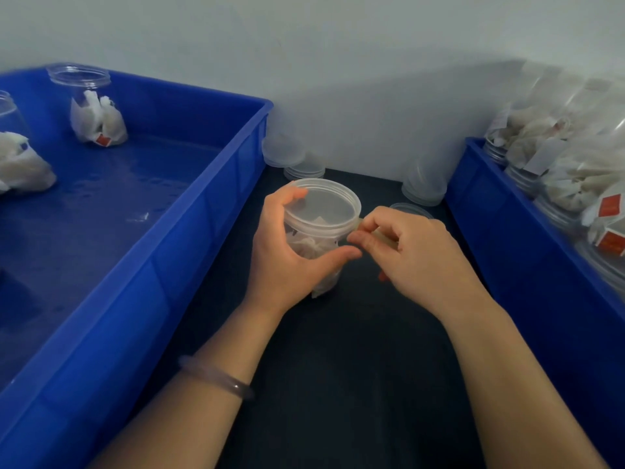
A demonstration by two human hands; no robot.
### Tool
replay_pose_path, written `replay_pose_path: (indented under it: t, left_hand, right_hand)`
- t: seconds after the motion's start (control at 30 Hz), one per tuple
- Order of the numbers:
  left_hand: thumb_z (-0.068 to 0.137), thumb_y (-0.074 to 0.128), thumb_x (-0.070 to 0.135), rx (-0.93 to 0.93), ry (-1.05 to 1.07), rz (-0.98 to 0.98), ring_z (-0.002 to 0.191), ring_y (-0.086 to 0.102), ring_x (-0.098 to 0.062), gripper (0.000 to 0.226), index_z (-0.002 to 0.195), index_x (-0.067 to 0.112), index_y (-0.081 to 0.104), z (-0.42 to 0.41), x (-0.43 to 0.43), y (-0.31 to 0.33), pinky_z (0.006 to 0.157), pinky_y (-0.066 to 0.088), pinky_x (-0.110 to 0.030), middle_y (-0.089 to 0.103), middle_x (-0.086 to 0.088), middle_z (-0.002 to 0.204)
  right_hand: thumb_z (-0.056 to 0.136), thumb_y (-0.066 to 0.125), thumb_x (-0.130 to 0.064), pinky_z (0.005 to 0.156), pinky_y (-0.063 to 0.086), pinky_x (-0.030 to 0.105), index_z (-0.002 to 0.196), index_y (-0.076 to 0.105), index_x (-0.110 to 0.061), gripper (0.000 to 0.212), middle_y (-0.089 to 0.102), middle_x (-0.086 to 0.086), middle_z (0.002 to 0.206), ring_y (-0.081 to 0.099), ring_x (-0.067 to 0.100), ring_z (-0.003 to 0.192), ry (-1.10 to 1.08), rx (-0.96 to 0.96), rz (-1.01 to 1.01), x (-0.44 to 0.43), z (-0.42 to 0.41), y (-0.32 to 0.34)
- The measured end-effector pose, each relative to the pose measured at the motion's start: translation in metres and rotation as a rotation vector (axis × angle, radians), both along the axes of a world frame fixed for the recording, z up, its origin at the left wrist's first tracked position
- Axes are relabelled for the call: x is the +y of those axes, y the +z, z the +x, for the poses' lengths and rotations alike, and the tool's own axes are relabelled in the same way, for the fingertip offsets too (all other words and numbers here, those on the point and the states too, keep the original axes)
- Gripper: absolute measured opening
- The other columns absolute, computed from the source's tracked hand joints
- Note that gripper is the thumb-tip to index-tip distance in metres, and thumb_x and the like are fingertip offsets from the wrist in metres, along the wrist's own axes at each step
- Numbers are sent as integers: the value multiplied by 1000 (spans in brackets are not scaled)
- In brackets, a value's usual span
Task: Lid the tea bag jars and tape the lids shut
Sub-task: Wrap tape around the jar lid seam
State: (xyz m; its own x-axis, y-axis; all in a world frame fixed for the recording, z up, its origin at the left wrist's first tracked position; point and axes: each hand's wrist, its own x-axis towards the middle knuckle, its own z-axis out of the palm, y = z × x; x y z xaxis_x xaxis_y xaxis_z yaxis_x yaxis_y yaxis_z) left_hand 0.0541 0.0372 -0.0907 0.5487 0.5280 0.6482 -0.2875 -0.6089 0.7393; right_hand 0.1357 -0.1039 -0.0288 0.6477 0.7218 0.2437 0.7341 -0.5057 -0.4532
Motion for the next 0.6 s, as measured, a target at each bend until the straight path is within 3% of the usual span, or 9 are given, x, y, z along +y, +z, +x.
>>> replay_pose_path:
  t: [0.2, 0.6]
  left_hand:
    - [58, 79, 53, 5, 8, -2, 111, 45, 8, 80, 121, 21, 40, 1, 2, -2, 92, 37, -9, 44, 20, 117]
    - [72, 71, 44, -31, -10, -14, 111, 47, 4, 60, 120, 22, 42, 0, 5, -3, 91, 39, -10, 46, 20, 116]
  right_hand:
    - [89, 48, -54, 68, 52, 44, 86, 58, -31, 25, 61, -12, 73, 63, 17, 70, 0, -10, 10, 1, 0, -1]
    - [83, 38, -62, 65, 53, 44, 87, 57, -32, 37, 59, -12, 70, 62, 14, 67, -17, -2, -4, 2, -4, 3]
